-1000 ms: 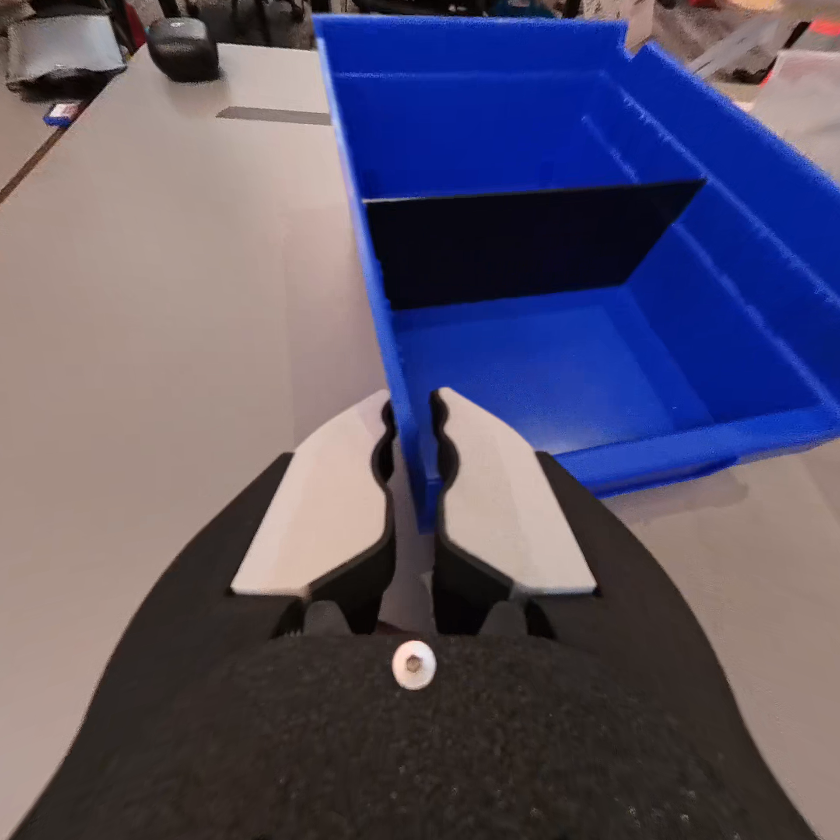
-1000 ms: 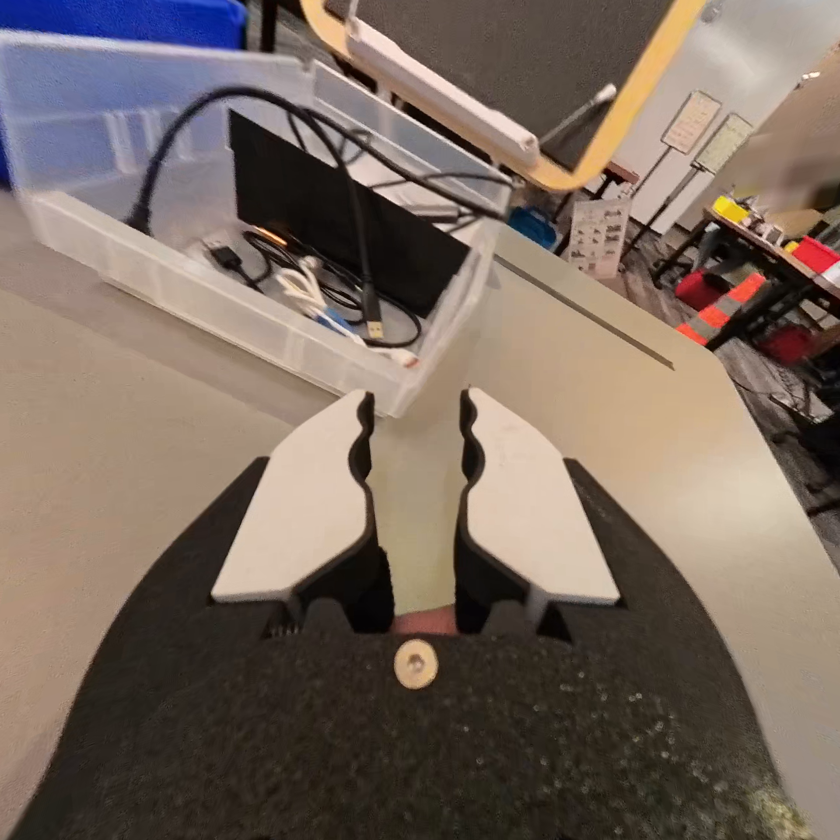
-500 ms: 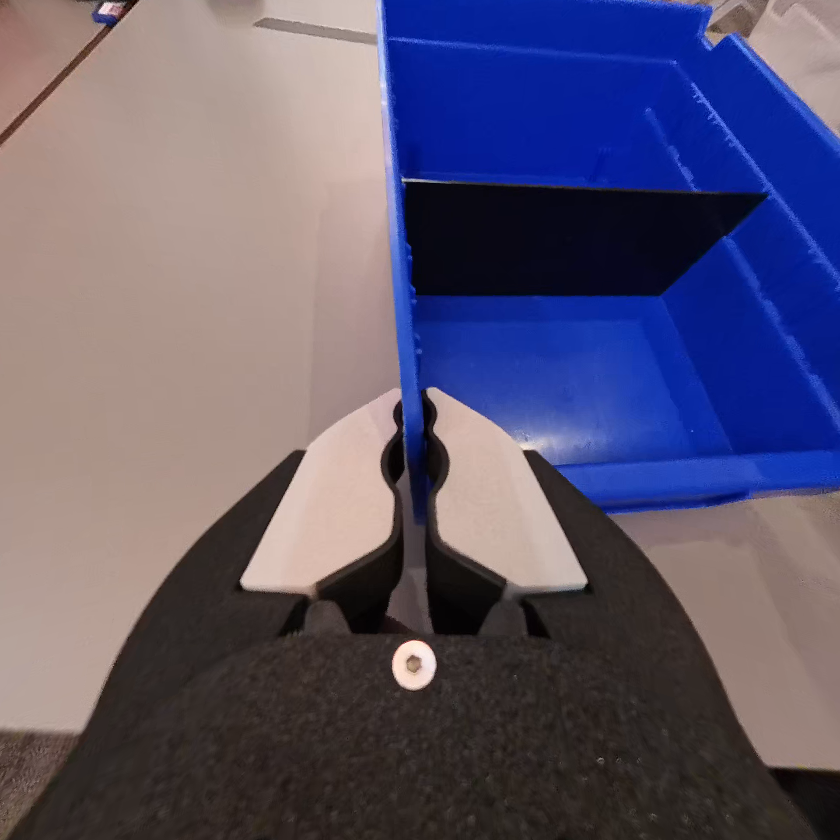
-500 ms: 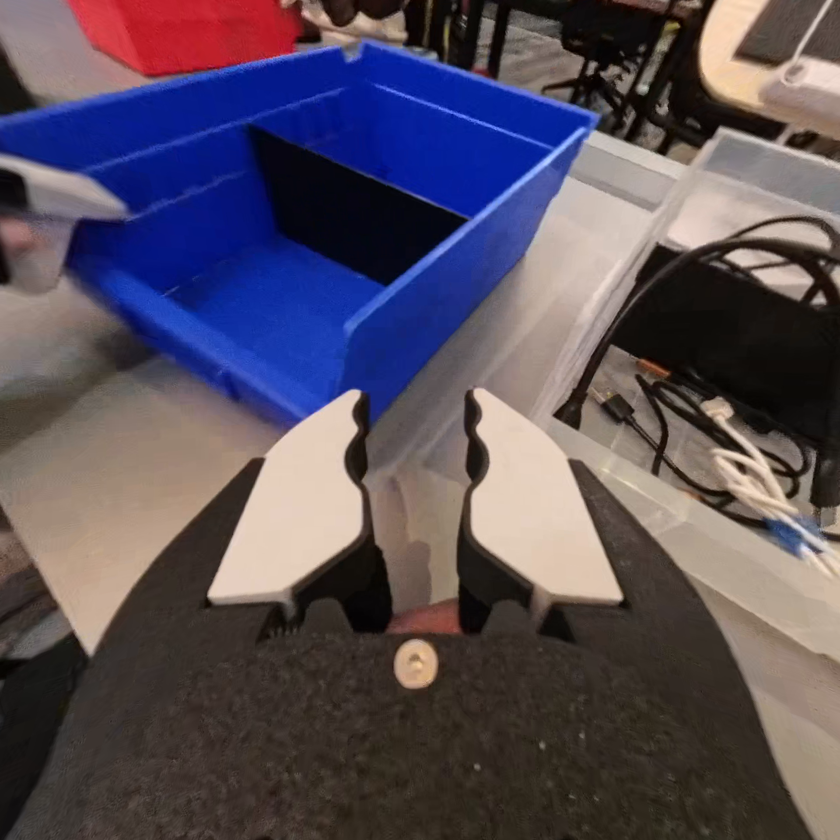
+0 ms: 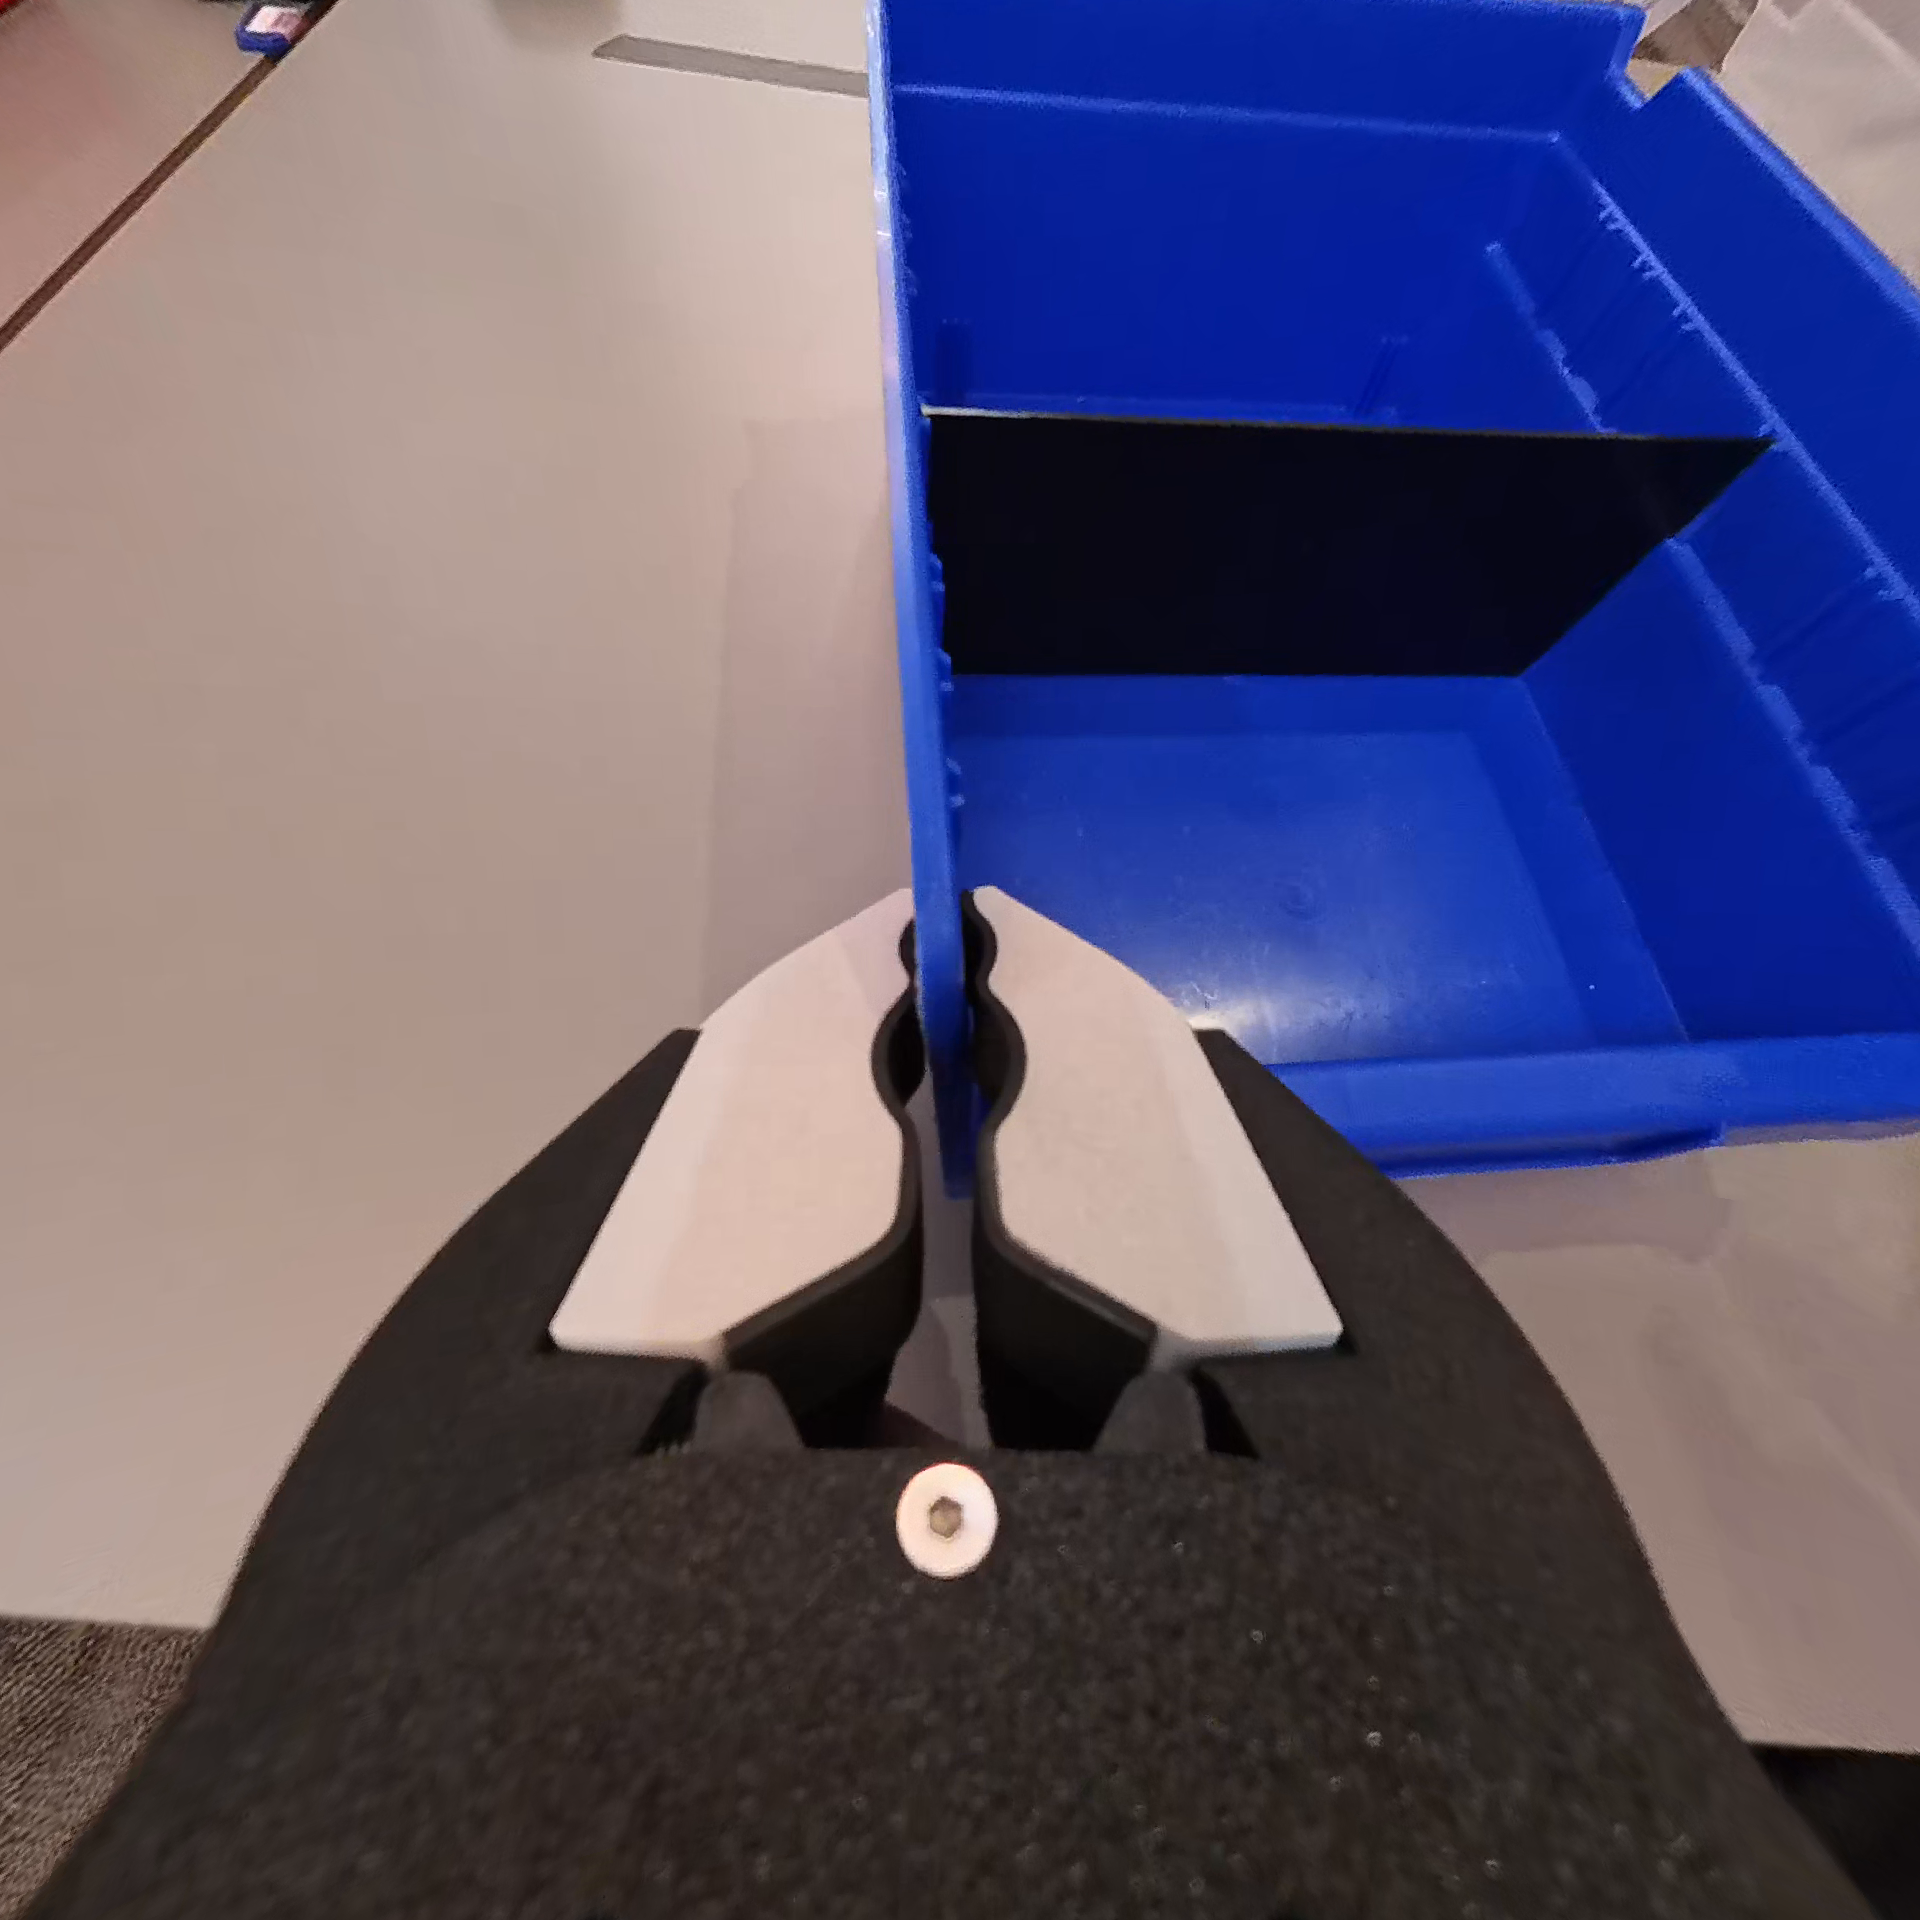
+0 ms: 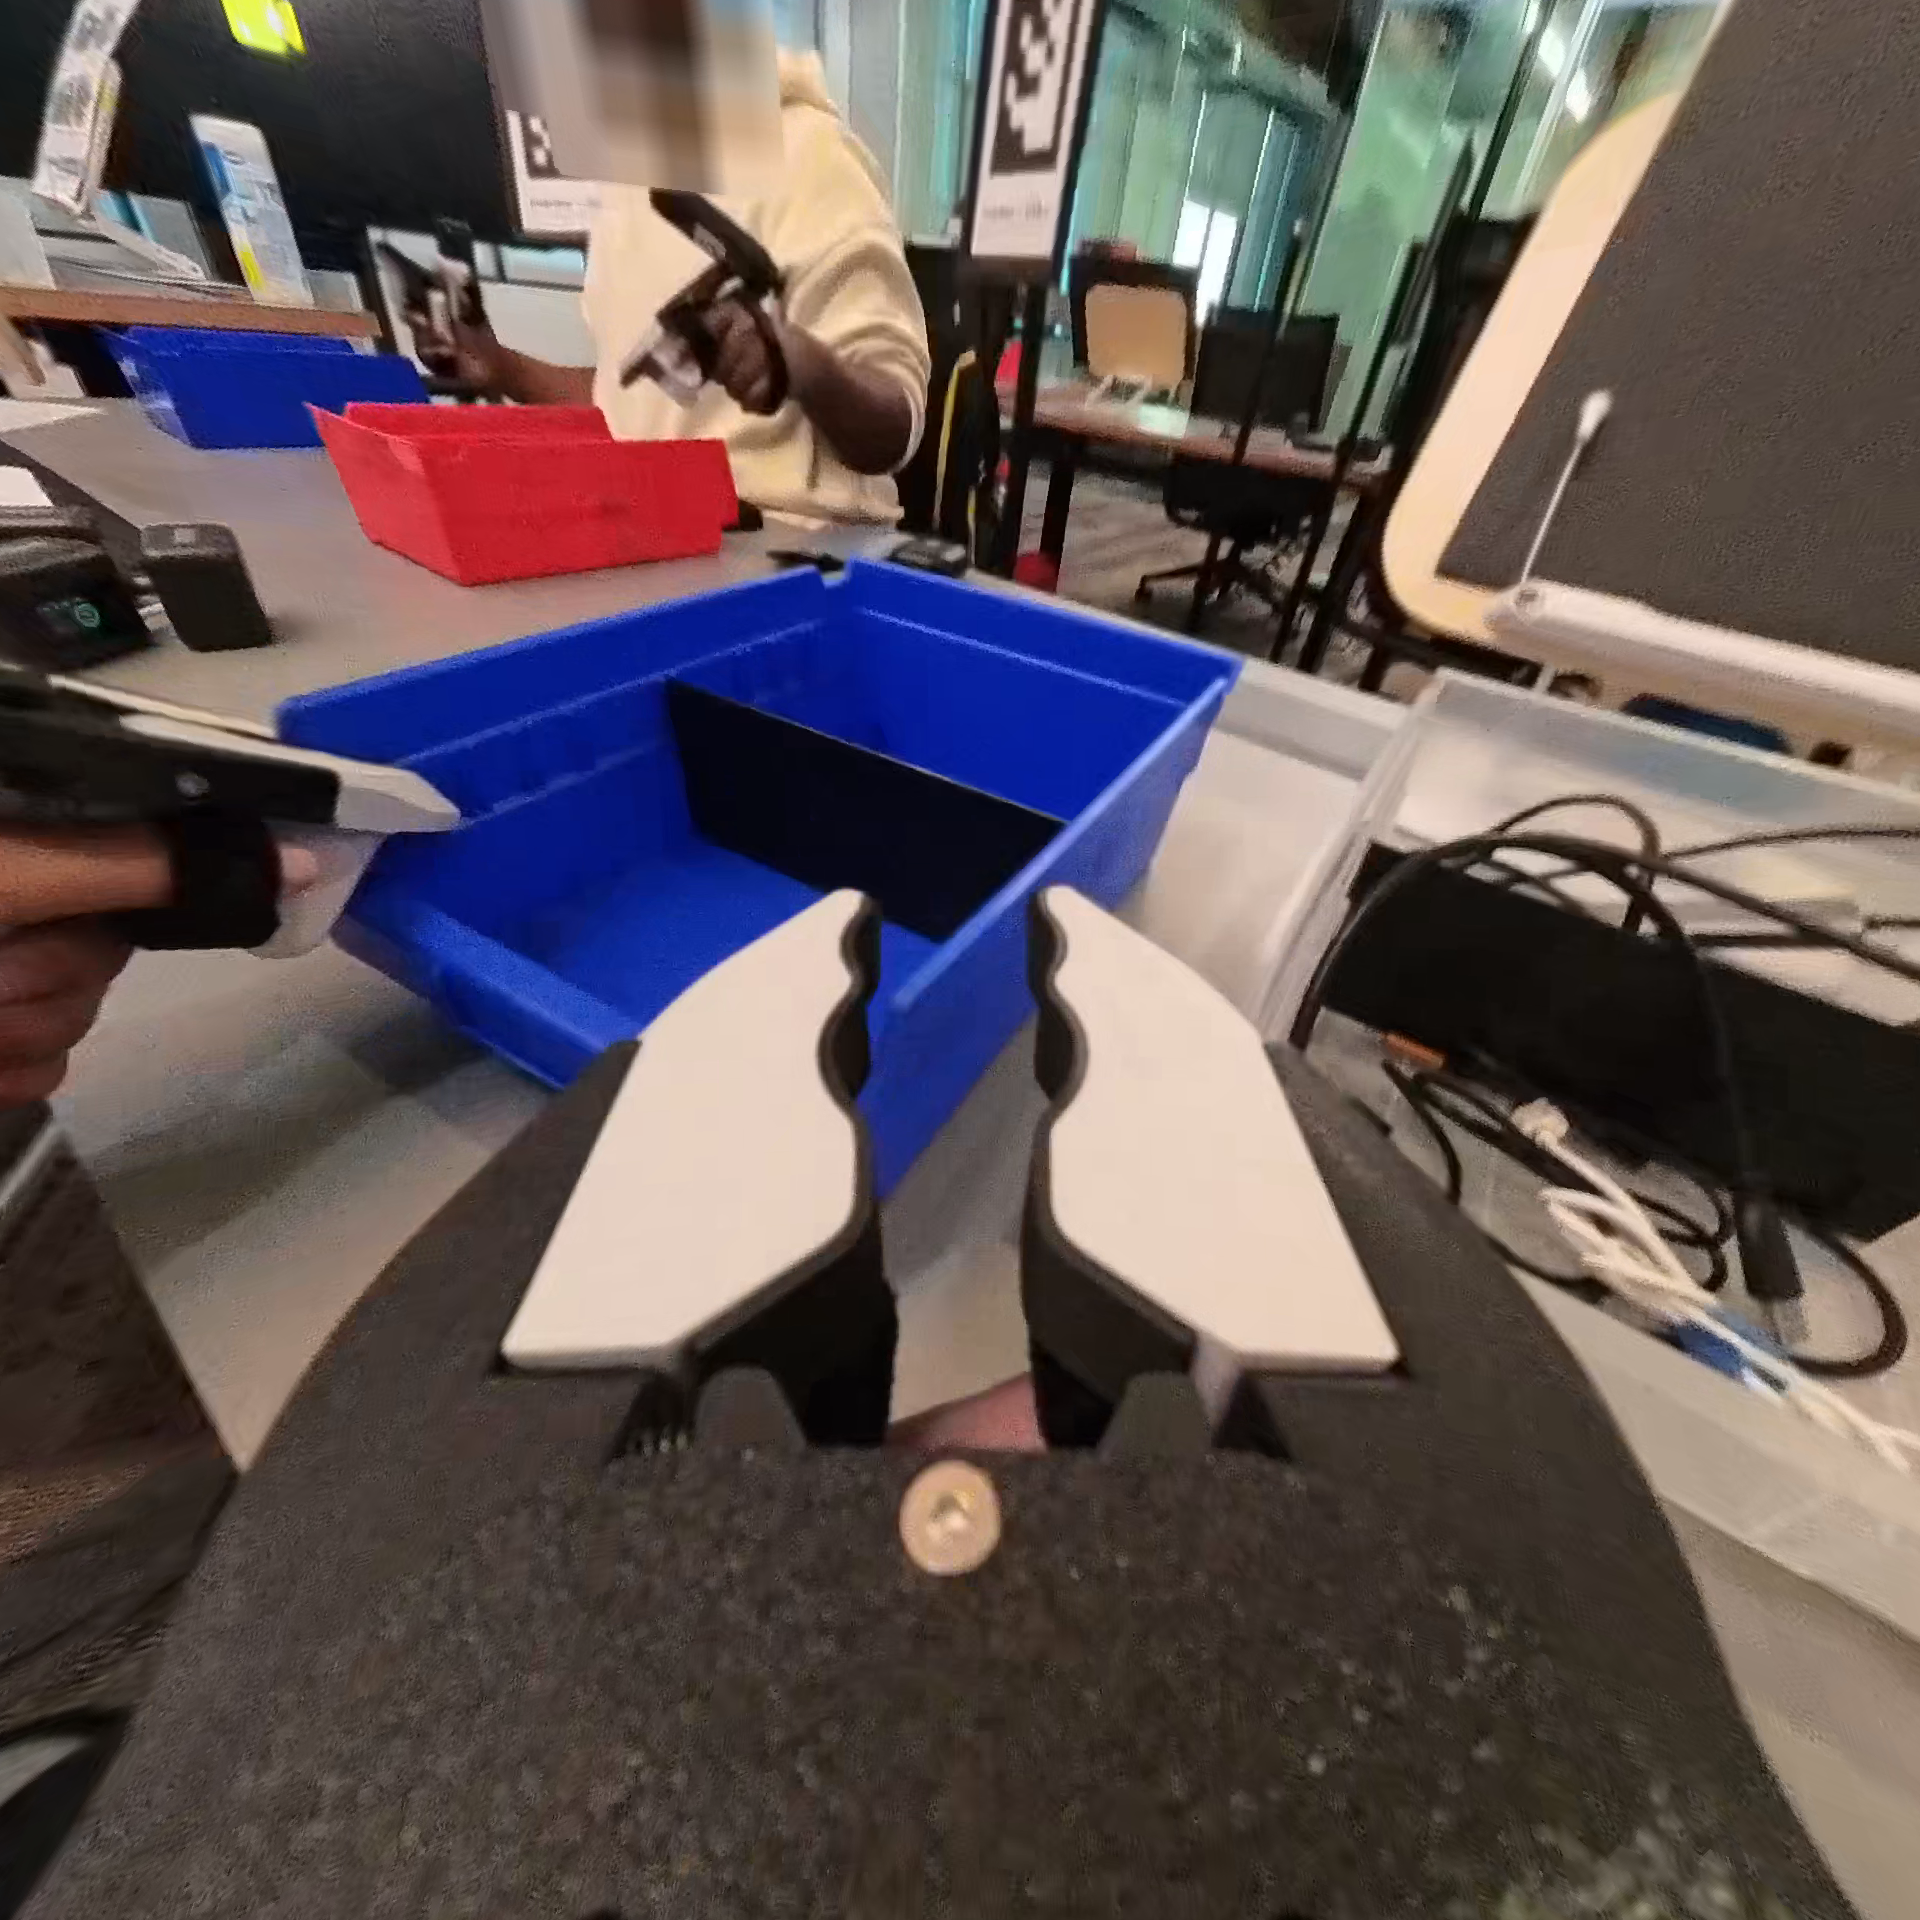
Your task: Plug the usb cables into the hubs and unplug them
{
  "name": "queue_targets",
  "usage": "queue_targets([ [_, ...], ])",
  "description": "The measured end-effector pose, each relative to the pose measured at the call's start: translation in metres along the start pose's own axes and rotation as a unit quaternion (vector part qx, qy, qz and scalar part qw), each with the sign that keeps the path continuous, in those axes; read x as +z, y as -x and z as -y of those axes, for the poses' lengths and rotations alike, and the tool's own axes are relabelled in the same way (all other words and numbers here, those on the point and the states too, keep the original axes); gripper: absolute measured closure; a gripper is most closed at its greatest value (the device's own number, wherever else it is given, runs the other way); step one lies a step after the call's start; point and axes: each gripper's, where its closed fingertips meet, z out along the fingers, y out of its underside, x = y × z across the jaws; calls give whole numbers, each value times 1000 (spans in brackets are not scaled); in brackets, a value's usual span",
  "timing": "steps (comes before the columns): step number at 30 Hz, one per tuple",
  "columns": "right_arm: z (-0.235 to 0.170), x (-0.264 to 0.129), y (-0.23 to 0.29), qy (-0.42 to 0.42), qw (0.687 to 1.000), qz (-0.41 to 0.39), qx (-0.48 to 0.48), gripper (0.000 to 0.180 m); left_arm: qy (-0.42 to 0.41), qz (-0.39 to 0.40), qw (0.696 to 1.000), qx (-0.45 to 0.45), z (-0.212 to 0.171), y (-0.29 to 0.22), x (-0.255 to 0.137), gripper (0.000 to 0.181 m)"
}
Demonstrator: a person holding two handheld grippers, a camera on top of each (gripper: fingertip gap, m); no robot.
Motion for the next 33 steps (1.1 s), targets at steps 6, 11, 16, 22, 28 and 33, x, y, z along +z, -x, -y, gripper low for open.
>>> queue_targets([
  [6,-73,45,3,190,982,-12,-10,119,6,11,1000,16,0,-6,2,179],
  [11,-67,36,-4,189,981,-19,34,165,-3,9,999,34,-5,-17,-7,178],
  [16,-34,17,-24,129,989,-73,-6,175,-61,24,997,48,5,-40,-35,177],
  [22,44,-21,-76,11,988,-155,-22,177,-194,21,978,68,72,-100,-69,177],
  [28,109,-103,-213,-51,957,-284,-8,177,-255,-85,954,136,171,-255,-61,176],
  [33,90,-189,-351,-19,931,-365,10,177,-245,-168,945,134,178,-422,-26,177],
])
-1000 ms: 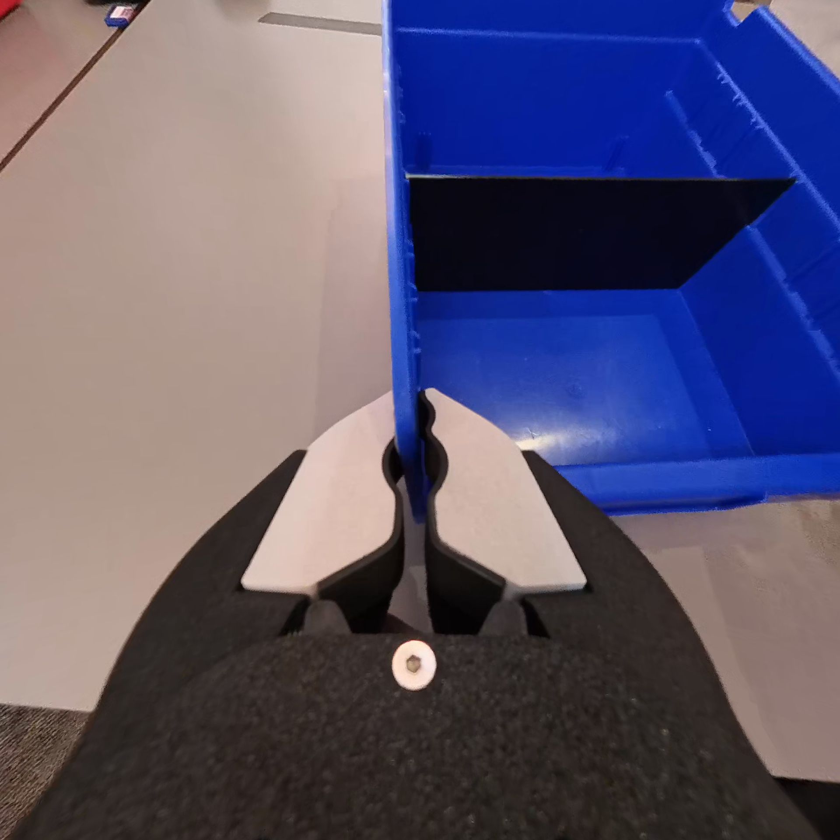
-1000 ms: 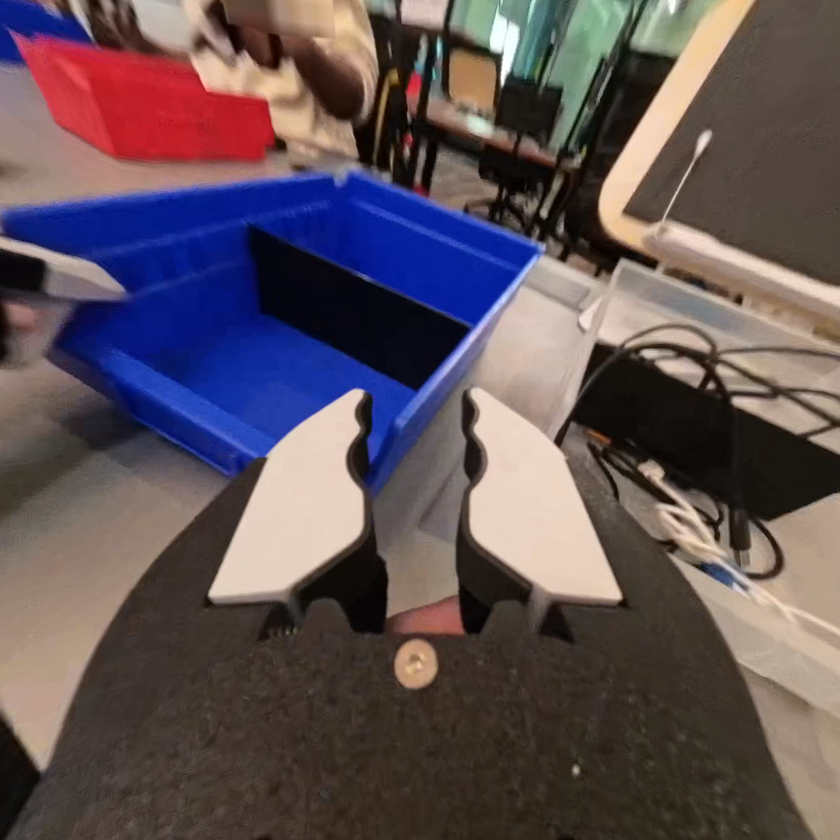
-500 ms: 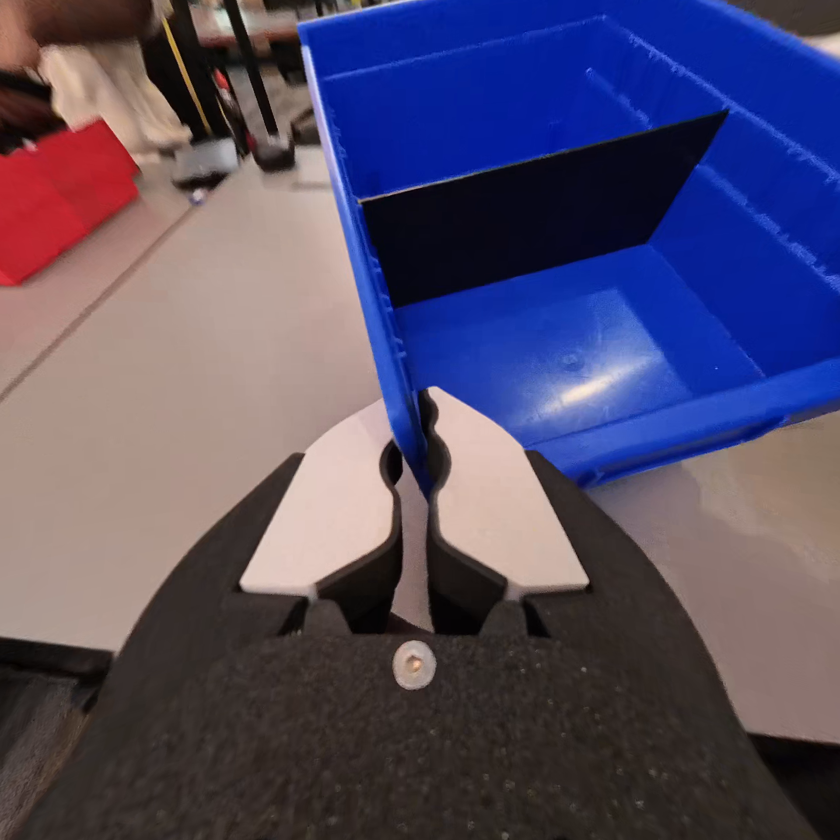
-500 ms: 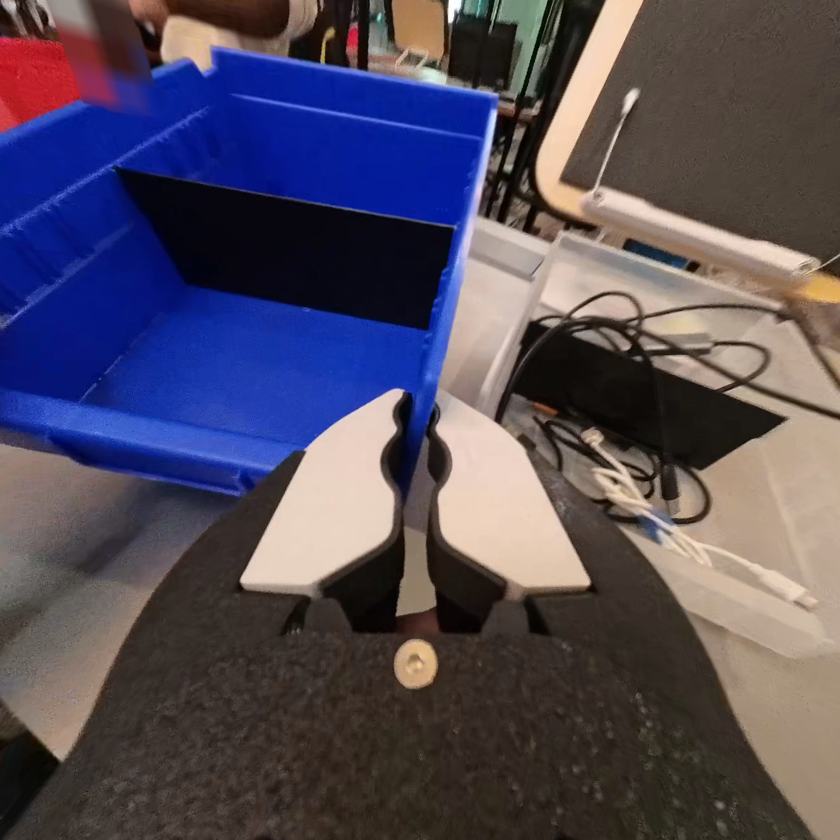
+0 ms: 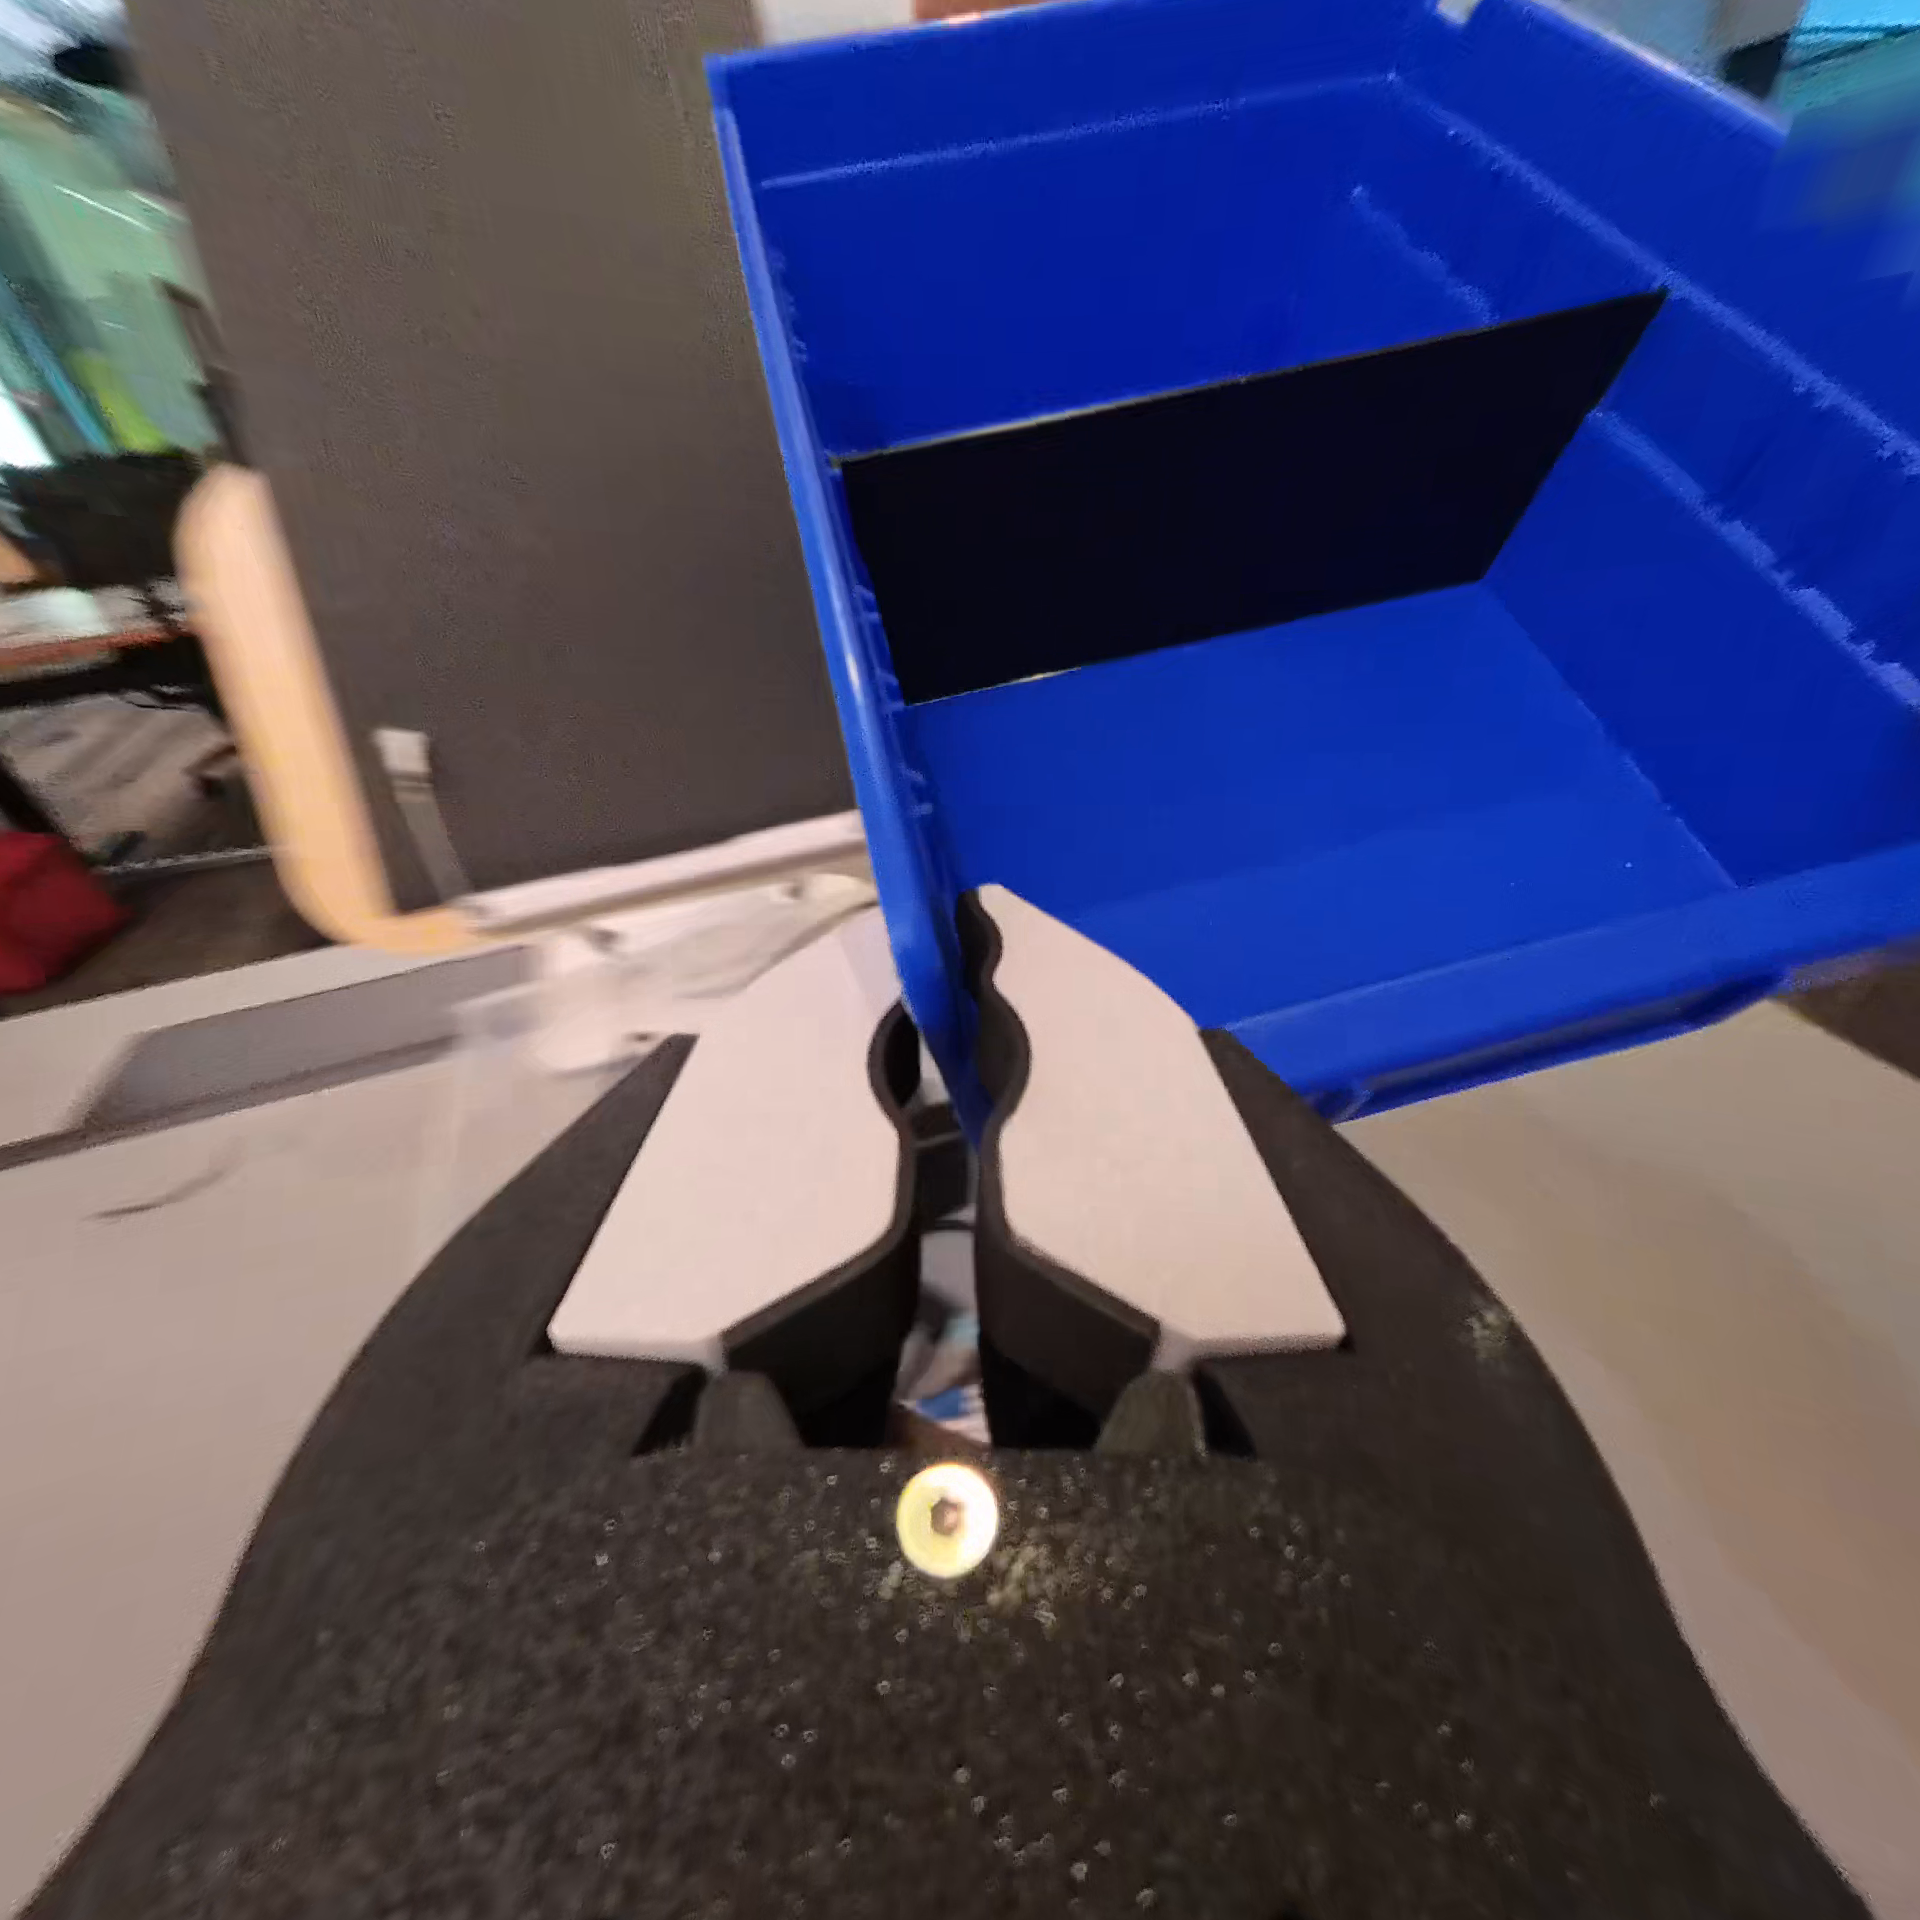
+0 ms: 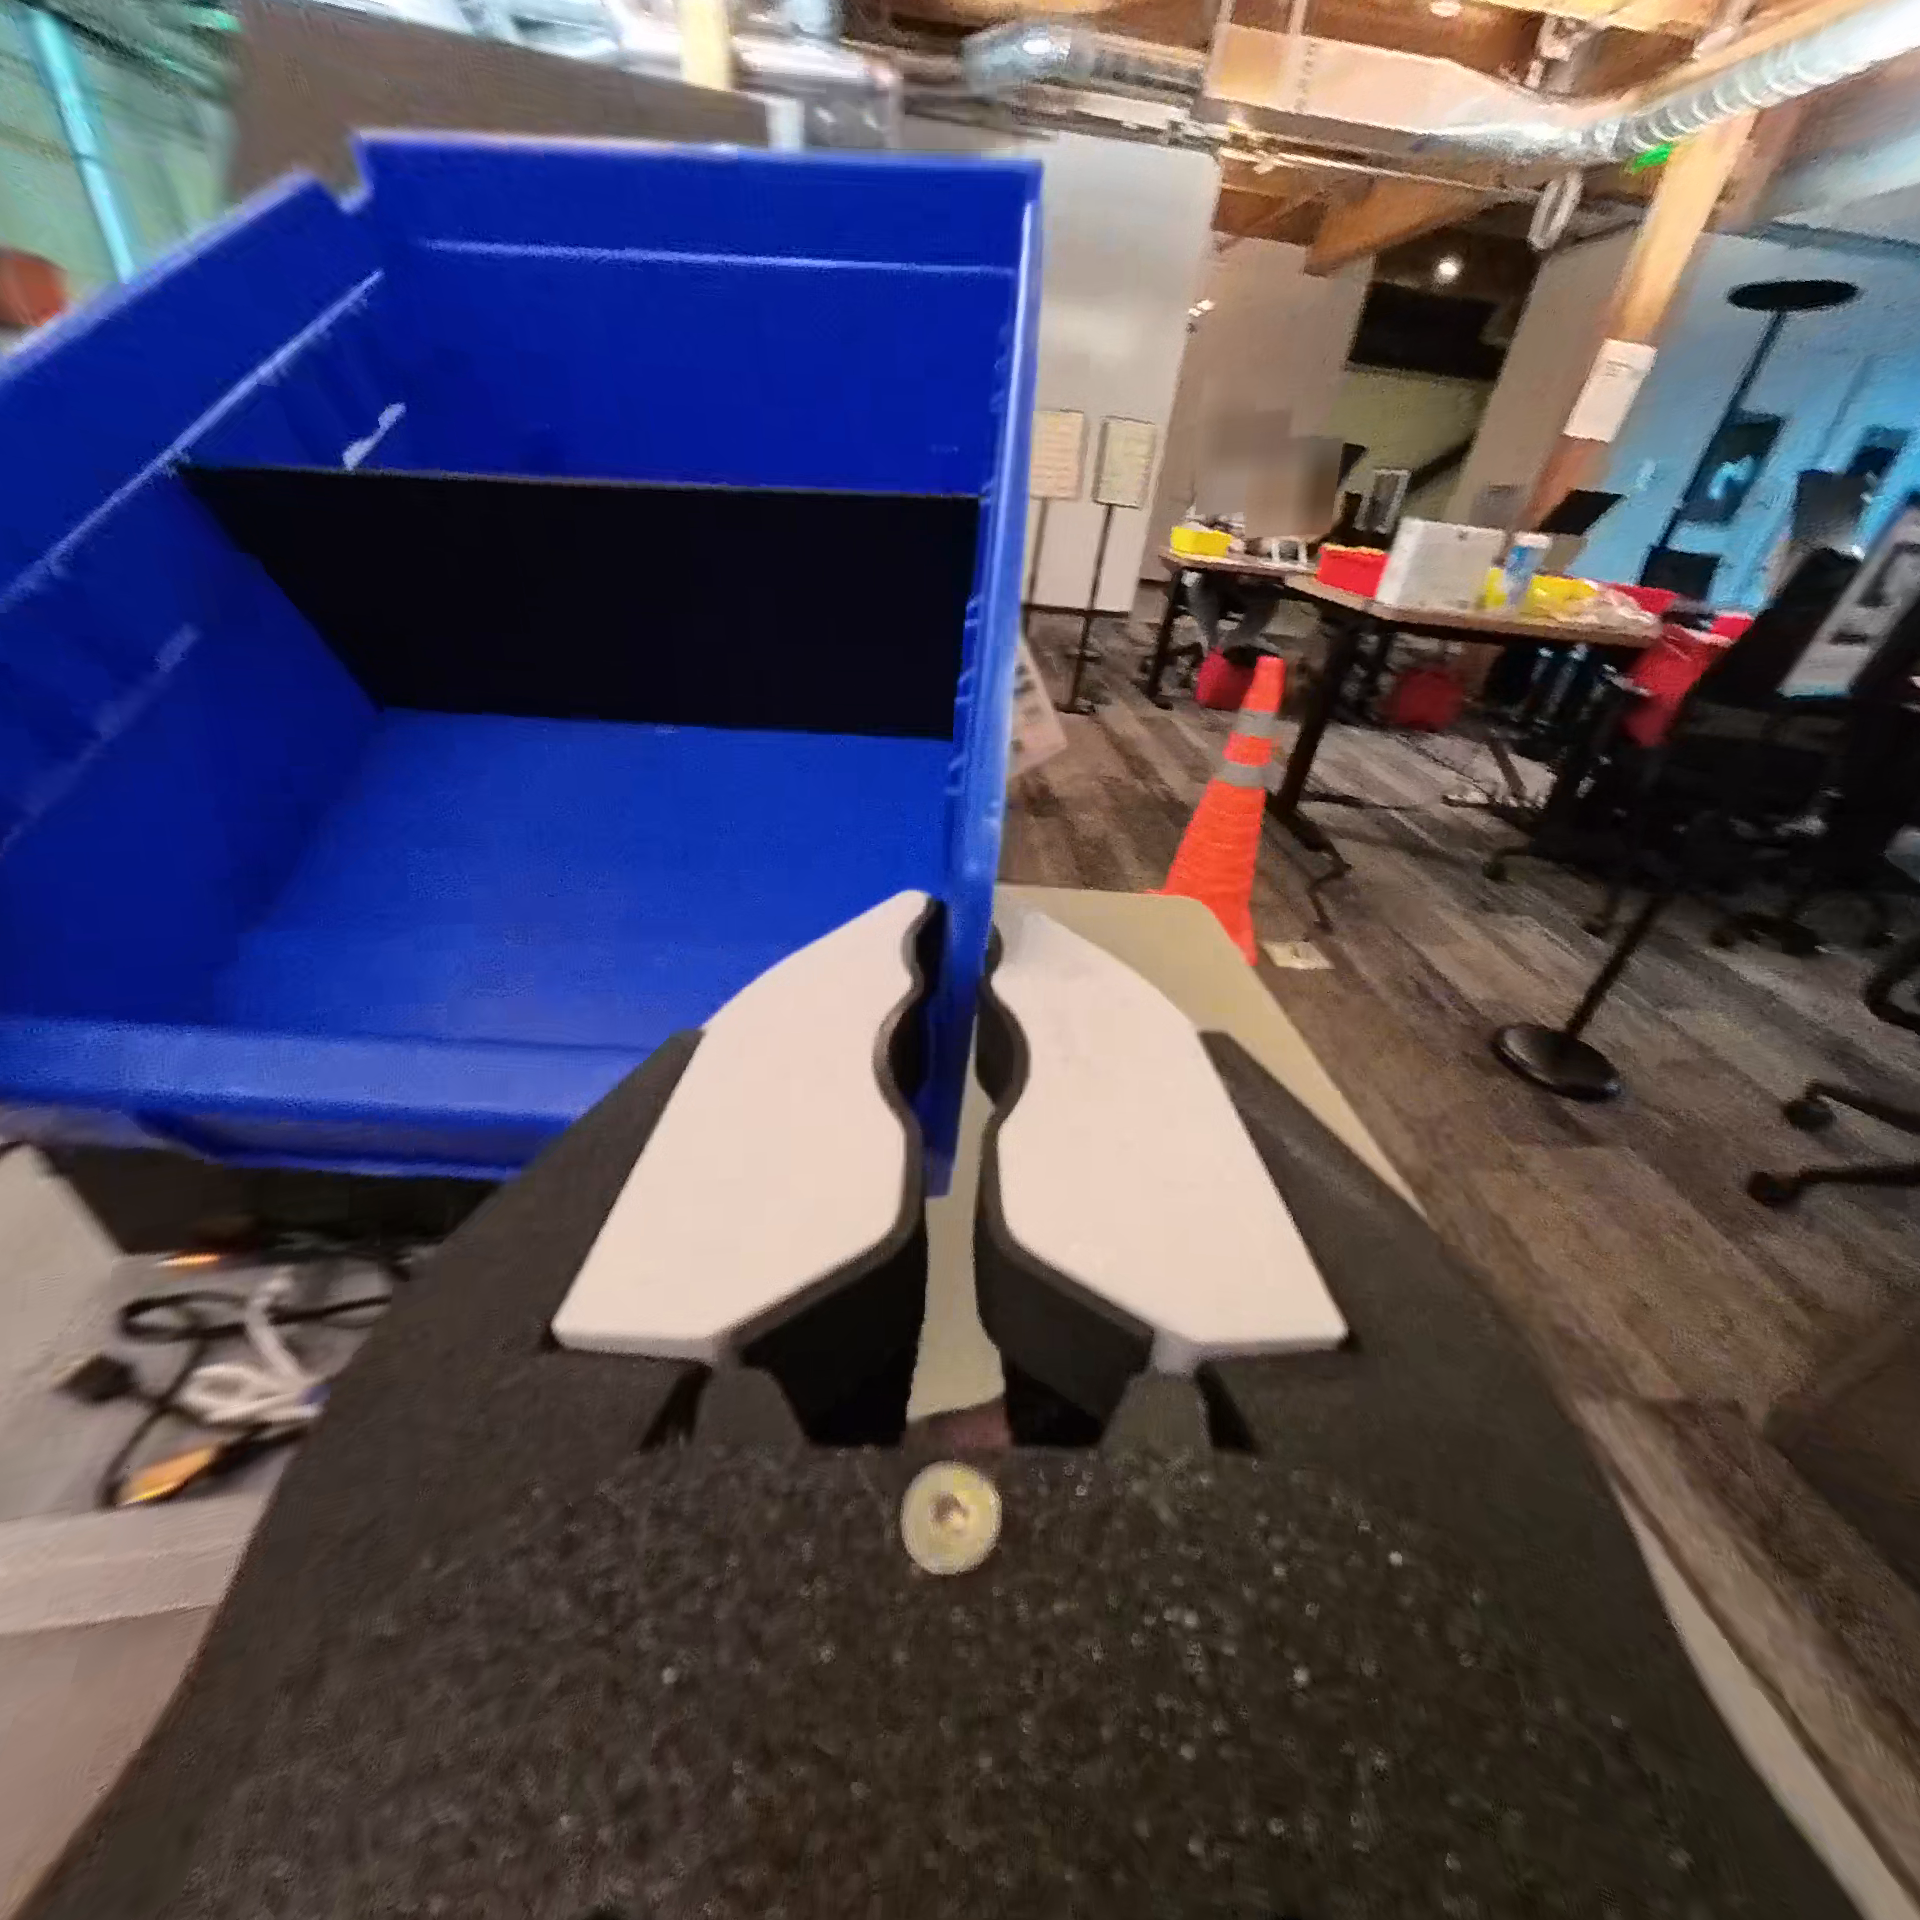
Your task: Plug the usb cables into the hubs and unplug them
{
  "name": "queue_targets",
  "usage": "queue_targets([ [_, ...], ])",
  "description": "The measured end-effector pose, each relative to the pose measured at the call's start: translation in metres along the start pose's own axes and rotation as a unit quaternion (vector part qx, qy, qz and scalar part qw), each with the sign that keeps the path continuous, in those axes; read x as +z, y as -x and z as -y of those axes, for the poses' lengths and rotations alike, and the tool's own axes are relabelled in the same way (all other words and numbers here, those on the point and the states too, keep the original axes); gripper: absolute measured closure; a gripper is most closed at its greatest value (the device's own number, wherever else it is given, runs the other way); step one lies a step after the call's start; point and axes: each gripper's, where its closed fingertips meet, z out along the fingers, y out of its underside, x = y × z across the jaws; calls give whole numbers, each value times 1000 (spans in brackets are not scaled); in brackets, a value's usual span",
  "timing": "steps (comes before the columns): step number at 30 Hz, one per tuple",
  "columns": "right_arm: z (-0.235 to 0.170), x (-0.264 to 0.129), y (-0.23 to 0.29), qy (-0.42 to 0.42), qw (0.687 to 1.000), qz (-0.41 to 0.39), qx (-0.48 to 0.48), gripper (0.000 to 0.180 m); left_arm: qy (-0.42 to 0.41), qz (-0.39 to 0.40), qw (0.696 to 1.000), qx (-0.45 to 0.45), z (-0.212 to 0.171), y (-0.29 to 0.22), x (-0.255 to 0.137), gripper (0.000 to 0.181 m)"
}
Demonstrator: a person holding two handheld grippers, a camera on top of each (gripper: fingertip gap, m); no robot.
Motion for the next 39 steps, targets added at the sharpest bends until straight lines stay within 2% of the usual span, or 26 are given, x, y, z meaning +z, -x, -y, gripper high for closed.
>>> queue_targets([
  [2,-26,6,-58,29,999,-34,20,176,28,-25,999,-11,-21,-57,30,177],
  [5,-96,17,-122,126,989,-65,32,176,96,-47,994,-16,-73,-124,62,177],
  [8,-167,22,-151,199,976,-54,73,176,156,-47,986,-14,-121,-159,75,177],
  [11,-202,28,-154,245,966,-14,86,177,189,-44,980,-32,-151,-169,78,175],
  [17,-219,50,-142,259,962,17,81,177,198,-27,980,-19,-164,-154,90,174],
  [21,-232,55,-149,284,957,-5,63,173,215,-93,972,-19,-170,-167,80,168],
  [25,-231,53,-152,287,953,-2,98,170,159,-175,970,-51,-131,-163,38,156],
  [27,-221,48,-159,277,956,-23,95,159,147,-196,967,-73,-114,-136,9,149],
  [30,-174,37,-168,214,973,-72,54,153,120,-143,981,-54,-105,-51,-23,143],
  [32,-131,33,-142,148,987,-53,23,152,115,-68,990,-32,-115,19,-36,140],
  [35,-97,32,-36,108,989,99,-10,151,150,17,988,-32,-152,102,-47,132],
  [38,-122,14,100,150,947,283,18,132,192,21,979,-59,-193,127,-45,132],
  [39,-140,10,132,171,938,301,26,128,211,-5,975,-64,-205,122,-42,141],
])
